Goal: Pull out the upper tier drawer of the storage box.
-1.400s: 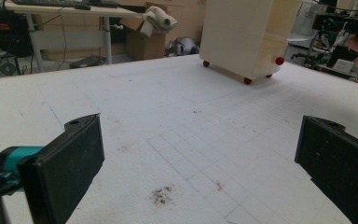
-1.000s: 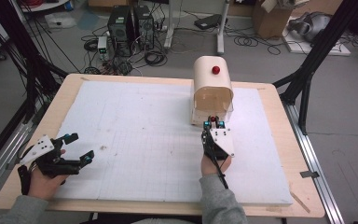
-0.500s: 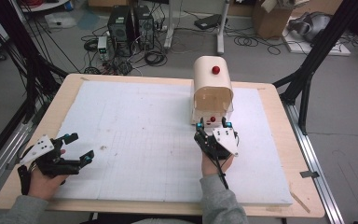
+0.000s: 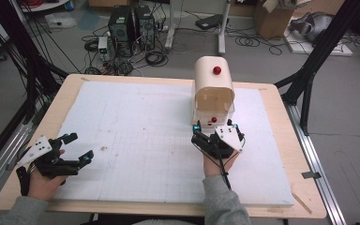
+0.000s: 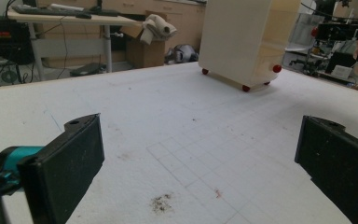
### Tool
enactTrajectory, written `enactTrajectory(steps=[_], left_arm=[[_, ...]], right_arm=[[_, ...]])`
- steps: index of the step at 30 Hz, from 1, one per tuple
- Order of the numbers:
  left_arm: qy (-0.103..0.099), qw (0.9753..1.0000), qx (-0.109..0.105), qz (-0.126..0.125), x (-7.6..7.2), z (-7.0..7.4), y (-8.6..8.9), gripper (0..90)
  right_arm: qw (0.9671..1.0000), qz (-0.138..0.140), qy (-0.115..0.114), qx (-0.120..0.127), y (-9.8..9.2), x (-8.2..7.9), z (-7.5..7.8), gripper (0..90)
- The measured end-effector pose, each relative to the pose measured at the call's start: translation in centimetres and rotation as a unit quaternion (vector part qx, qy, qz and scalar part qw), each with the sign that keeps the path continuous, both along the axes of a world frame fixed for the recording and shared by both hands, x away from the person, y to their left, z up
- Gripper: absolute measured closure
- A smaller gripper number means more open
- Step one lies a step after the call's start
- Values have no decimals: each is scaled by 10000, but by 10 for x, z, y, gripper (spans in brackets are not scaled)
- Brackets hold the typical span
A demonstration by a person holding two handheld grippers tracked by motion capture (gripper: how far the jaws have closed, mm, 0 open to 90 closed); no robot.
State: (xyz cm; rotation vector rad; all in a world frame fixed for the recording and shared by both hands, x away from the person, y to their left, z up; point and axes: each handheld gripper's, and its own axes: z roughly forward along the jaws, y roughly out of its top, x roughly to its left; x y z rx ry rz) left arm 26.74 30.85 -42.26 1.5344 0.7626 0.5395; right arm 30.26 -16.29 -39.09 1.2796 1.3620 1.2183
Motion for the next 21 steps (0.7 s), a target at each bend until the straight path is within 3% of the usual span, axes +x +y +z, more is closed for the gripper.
enactTrajectory(steps=[9,14,17,18,21], left_arm=[[-117,9998,-135,13,-2,2,2,18],[-156,9998,-132,39,-3,2,2,18],[-175,9998,-107,60,-3,2,2,17],[-182,9997,-114,79,-3,2,2,17],[-244,9996,-110,120,-4,2,2,17]], right_arm=[[9999,137,6,-5,-6,-3,3,1],[9989,453,104,-20,-19,-7,6,1],[9923,1186,362,37,-41,-10,8,1],[9923,1186,362,37,-41,-10,8,1],[9792,1918,655,60,-69,-16,5,1]])
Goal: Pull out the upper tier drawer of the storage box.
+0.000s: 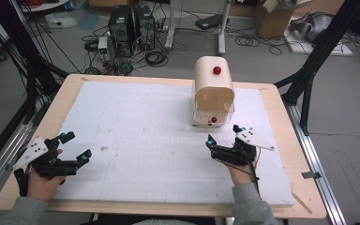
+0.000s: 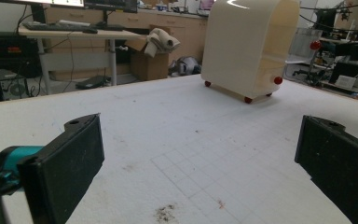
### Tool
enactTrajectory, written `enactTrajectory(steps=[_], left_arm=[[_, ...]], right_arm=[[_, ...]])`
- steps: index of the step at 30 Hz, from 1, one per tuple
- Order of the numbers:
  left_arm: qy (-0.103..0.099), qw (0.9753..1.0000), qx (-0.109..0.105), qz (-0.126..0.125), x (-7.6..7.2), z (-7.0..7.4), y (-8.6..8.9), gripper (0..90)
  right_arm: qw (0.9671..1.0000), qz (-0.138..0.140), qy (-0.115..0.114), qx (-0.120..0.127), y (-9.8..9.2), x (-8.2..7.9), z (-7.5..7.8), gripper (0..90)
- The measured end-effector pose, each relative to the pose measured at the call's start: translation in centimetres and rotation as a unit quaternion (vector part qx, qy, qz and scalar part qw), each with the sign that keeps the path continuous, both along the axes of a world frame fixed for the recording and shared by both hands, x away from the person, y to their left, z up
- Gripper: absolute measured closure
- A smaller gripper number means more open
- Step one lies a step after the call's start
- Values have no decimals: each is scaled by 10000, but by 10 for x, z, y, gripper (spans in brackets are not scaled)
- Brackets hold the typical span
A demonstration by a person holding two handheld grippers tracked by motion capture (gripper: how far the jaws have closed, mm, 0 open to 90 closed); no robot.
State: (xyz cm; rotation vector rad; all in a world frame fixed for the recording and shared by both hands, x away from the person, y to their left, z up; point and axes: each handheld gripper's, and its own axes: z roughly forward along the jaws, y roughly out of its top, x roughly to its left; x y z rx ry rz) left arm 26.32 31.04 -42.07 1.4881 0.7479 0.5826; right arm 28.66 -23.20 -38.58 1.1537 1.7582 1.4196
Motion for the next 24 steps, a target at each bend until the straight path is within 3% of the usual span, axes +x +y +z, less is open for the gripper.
enactTrajectory(steps=[3,7,11,12,19,24], left_arm=[[-14,10000,-2,18,0,0,0,18],[-32,10000,43,17,-1,0,0,17],[-63,10000,17,20,-1,1,0,17],[-77,10000,15,9,-1,1,-1,18],[-163,9998,108,-5,-3,1,2,17],[-170,9998,73,16,-4,1,4,18]], right_arm=[[9987,494,119,-2,-18,-6,-3,1],[9974,714,95,-18,-37,-14,-7,1],[9960,879,-2,143,-50,-18,-9,1],[9942,1049,-66,214,-59,-21,-10,2],[9902,1356,-148,301,-76,-29,-11,2],[9904,1329,-184,320,-86,-32,-12,1]])
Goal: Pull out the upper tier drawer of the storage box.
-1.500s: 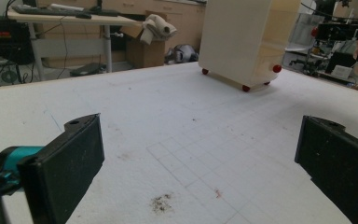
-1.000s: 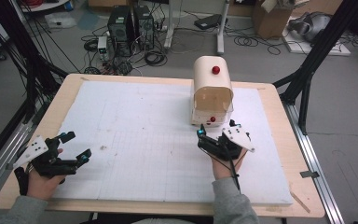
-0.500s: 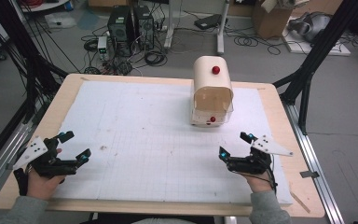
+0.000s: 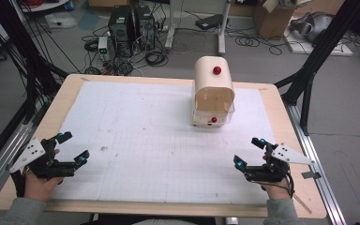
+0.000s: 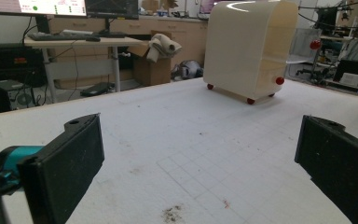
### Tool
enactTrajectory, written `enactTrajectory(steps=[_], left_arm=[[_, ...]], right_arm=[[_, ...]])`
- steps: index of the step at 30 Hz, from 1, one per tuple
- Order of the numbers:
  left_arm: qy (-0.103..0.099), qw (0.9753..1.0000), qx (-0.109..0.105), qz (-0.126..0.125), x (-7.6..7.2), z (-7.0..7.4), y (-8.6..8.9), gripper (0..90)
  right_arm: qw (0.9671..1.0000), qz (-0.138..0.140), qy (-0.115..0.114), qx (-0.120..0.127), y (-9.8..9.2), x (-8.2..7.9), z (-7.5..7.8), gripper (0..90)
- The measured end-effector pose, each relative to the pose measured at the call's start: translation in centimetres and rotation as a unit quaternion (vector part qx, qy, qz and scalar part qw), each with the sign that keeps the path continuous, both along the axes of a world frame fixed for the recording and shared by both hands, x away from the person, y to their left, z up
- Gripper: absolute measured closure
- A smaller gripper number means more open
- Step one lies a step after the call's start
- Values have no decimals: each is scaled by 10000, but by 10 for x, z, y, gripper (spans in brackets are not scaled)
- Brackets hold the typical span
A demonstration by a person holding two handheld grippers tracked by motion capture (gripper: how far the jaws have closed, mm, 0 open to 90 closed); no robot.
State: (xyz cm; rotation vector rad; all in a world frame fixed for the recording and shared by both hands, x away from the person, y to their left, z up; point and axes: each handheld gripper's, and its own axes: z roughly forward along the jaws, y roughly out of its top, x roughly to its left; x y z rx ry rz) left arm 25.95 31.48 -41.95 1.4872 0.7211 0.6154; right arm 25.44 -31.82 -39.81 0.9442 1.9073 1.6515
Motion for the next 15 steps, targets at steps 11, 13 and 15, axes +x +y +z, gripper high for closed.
enactTrajectory(steps=[11,13,15], left_arm=[[45,9999,16,-94,-1,1,-4,18],[50,9999,20,-106,-1,1,-4,18],[64,9999,18,-122,-1,1,-5,17]], right_arm=[[9999,-4,-133,-24,-3,-2,1,2],[9999,26,-129,-45,-1,-1,1,2],[9999,69,-90,-90,1,-1,1,2]])
